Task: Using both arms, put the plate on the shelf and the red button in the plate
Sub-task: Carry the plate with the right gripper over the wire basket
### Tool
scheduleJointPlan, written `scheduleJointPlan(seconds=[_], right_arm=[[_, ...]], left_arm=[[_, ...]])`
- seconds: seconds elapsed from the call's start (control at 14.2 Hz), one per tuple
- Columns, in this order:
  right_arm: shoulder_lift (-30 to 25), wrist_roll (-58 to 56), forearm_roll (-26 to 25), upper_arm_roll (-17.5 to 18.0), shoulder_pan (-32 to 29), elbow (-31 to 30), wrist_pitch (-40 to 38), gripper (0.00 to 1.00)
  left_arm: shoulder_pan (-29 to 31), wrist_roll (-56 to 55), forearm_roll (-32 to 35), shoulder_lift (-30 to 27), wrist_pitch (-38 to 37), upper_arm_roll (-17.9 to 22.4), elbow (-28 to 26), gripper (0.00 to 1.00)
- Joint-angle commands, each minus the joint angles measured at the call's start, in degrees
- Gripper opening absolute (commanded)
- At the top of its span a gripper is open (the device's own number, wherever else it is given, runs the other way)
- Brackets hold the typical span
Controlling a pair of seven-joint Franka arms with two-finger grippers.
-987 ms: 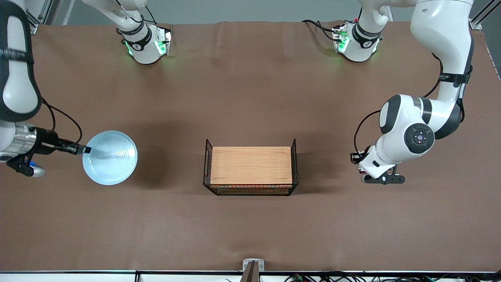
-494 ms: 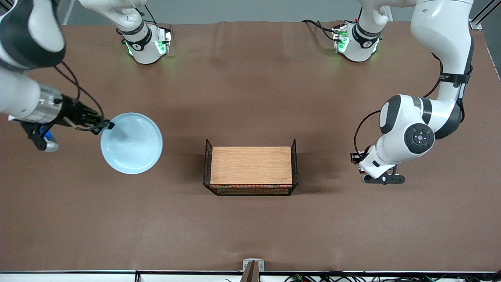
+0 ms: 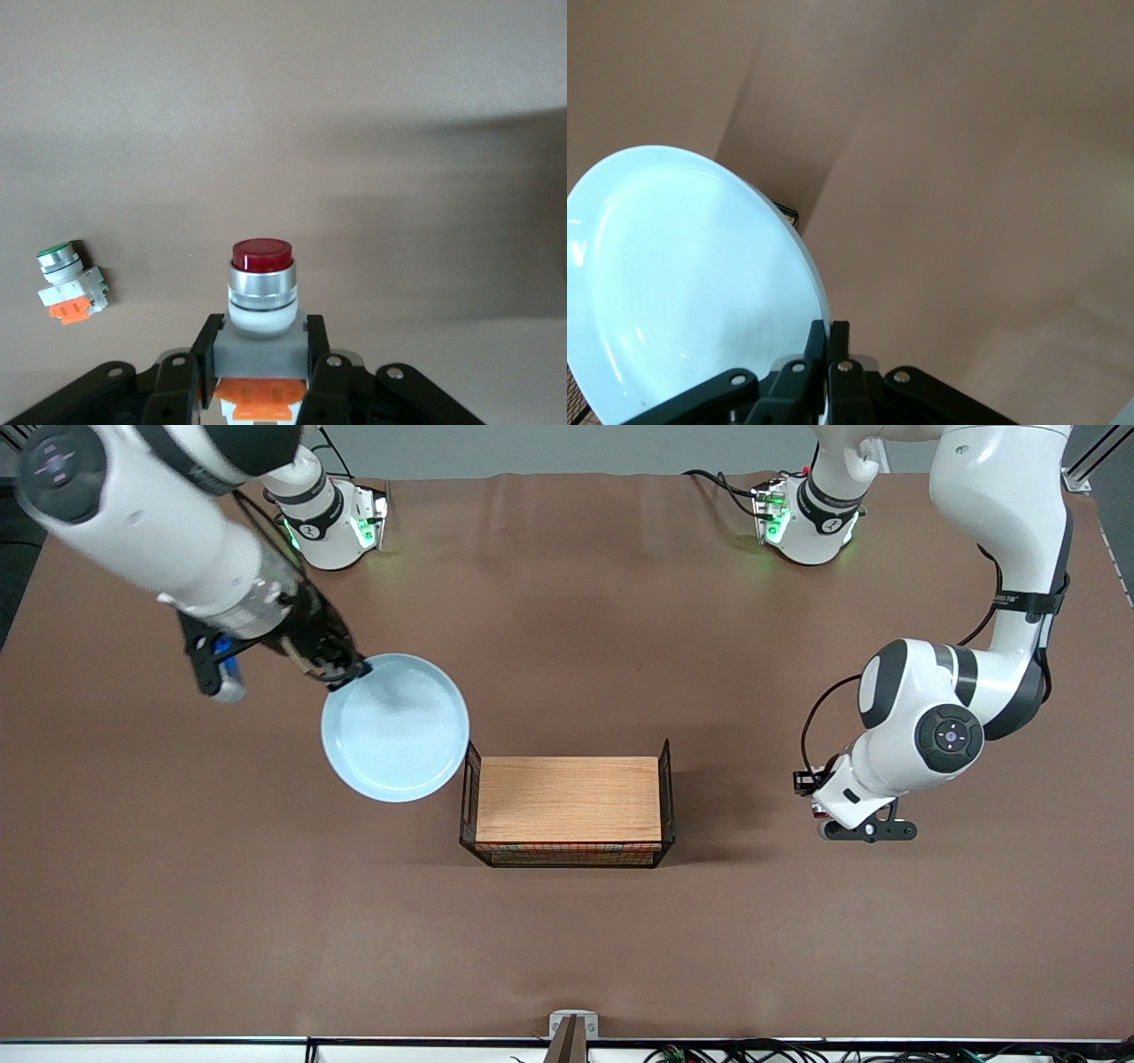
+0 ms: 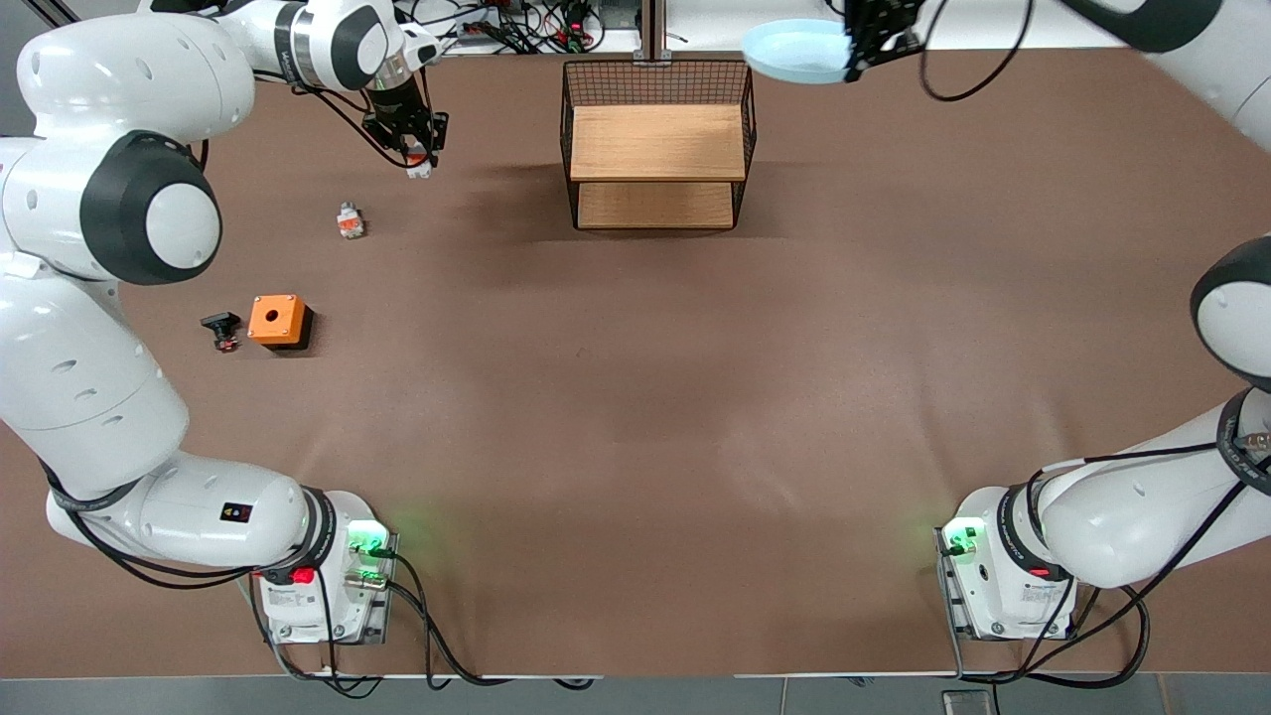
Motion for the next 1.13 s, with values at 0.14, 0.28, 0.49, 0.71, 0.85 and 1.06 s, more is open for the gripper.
scheduleJointPlan(seconds=[0.14,0.28,0.49,0.71,0.85,1.06], right_arm=[[7.1,20.4,-4.7,-0.8,9.7,5.2,3.0,0.00],[10.8,28.3,-5.9,-0.8,11.7,7.9,4.7,0.00],[14.8,36.4,-7.4,-0.8,14.2,11.1,6.5,0.00],[17.8,44.0,-10.4,-0.8,16.3,12.5,10.0,0.00],[19.1,45.7,-10.8,-0.9,17.0,12.5,12.0,0.00],[21.5,49.4,-12.9,-0.9,18.4,13.3,13.9,0.00]], left_arm=[[0.1,-0.6,-0.8,0.0,-0.9,-0.1,0.6,0.18],[0.0,-0.2,-0.5,0.0,-0.9,-0.1,0.8,0.09],[0.0,-0.1,-0.2,-0.2,-0.9,0.0,0.8,0.00],[0.0,-0.3,0.0,-0.4,-0.9,0.0,0.8,0.00],[-0.1,-0.5,-0.1,-0.4,-0.9,0.0,0.8,0.01],[-0.1,-0.6,-0.1,-0.3,-0.9,0.0,0.8,0.01]])
